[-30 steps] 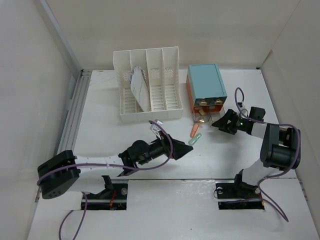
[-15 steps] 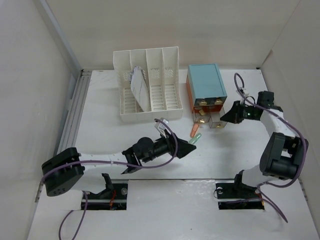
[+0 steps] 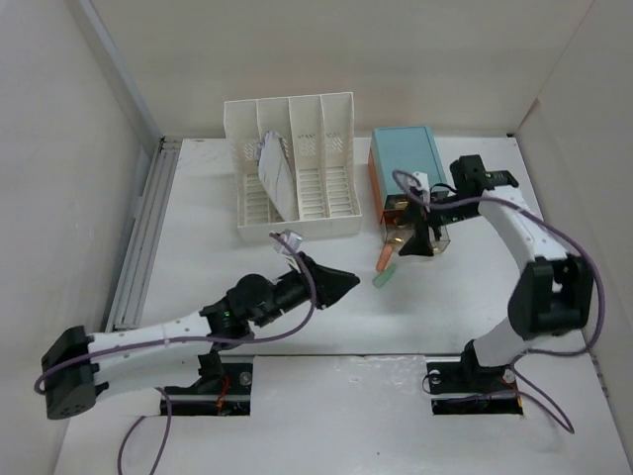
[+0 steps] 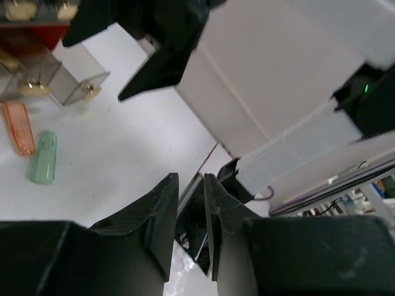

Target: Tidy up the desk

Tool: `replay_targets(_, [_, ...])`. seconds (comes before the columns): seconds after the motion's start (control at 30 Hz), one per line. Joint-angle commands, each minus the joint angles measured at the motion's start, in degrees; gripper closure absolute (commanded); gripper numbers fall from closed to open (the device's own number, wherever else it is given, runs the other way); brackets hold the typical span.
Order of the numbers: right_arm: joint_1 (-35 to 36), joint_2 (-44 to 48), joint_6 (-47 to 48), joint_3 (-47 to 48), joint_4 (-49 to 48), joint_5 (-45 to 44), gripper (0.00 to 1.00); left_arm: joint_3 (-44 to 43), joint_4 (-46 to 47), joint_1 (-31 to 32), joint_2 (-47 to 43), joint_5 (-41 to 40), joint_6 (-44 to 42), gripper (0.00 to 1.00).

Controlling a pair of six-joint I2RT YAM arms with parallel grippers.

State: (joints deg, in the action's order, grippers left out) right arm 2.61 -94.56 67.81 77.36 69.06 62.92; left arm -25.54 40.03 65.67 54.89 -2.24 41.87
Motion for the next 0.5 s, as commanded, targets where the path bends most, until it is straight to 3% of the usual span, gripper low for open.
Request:
replay_targets(0.0, [3.44,13.9,0.26,-4.1,-15.72,-8.21,0.0,-0.74,-7.91,0.34,-10.99,-6.26,-2.93,0.8])
replay_targets(0.07, [11.59,21.14,-1.37,-11.23,-35.36,-26.46,0.0,-0.74,-12.67,0.34,-15.15,-8.65,-3.55,0.78])
replay_targets(0.13, [17.31,31.39,-0.84,-25.55,-48.43,-42.08,0.0,-0.74,-19.88,0.34,-20.16,-12.24,-3.55,0.67])
replay_targets(0.17, [19.43,31.46,-0.84,-27.33,-51.45,-43.3,0.0,-0.74,-21.73,0.34,-21.48,-13.22,-3.55,0.64])
replay_targets(0.2, [19.45,29.89,-0.84,-23.87,-48.35,-42.79,0.0,-0.74,-23.4,0.34,-22.71,-13.75,-3.55,0.57])
replay_targets(0.27, [18.93,22.78,0.64,-20.25,-41.06,-38.42,0.04,0.66,-25.96,0.34,-25.35,-15.07,-3.55,0.56])
replay_targets(0.3, [19.88,20.5,2.22,-18.75,-35.02,-38.39,0.17,0.67,-25.97,0.34,-25.88,-15.68,-2.94,0.54])
replay_targets(0.33, [20.76,18.56,4.85,-17.17,-33.13,-38.39,0.23,1.45,-26.66,0.34,-26.41,-15.69,-2.93,0.54])
replay_targets(0.37, [21.46,16.02,6.27,-17.16,-32.07,-39.44,0.29,1.98,-26.67,0.34,-26.42,-15.69,-2.93,0.54])
replay_targets(0.4, [21.99,14.68,9.06,-18.38,-32.06,-39.45,0.44,1.99,-26.67,0.34,-26.42,-15.69,-2.41,0.53])
replay_targets(0.47, [22.52,13.28,12.41,-19.0,-32.58,-39.45,0.58,1.99,-26.67,0.34,-26.42,-15.17,-2.4,0.53])
